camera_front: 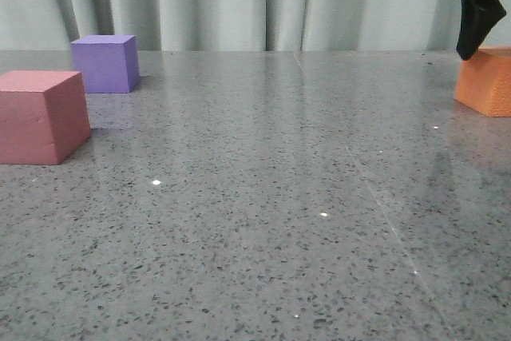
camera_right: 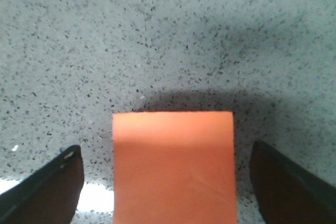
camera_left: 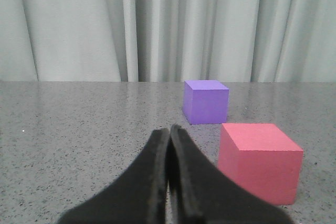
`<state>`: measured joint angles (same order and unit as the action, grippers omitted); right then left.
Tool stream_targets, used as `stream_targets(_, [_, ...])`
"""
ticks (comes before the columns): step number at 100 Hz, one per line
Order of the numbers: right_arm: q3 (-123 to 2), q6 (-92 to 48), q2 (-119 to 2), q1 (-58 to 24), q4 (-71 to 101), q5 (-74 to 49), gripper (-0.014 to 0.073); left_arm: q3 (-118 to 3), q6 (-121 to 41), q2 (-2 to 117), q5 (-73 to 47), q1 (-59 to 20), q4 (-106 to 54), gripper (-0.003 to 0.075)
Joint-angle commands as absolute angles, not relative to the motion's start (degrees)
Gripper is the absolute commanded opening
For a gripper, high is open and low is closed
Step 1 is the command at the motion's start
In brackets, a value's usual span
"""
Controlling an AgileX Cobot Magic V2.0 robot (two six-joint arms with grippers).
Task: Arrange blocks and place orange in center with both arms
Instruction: 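Lower the right gripper over the orange cube and close on it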
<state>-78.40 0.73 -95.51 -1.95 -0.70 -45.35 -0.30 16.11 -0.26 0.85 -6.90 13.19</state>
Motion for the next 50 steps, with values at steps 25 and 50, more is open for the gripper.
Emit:
stream_targets(25, [-80.4,0.0,-96.2,-1.4,-0.7,-42.6,0.0632,2.9,16.2,-2.1,5.3,-6.8,13.1,-0.0019])
stream_targets(50, [-80.4,0.0,-96.6,-1.4,-0.7,-42.9,0.0374,2.9,16.2,-2.1,5.3,-6.8,13.1,-0.0019])
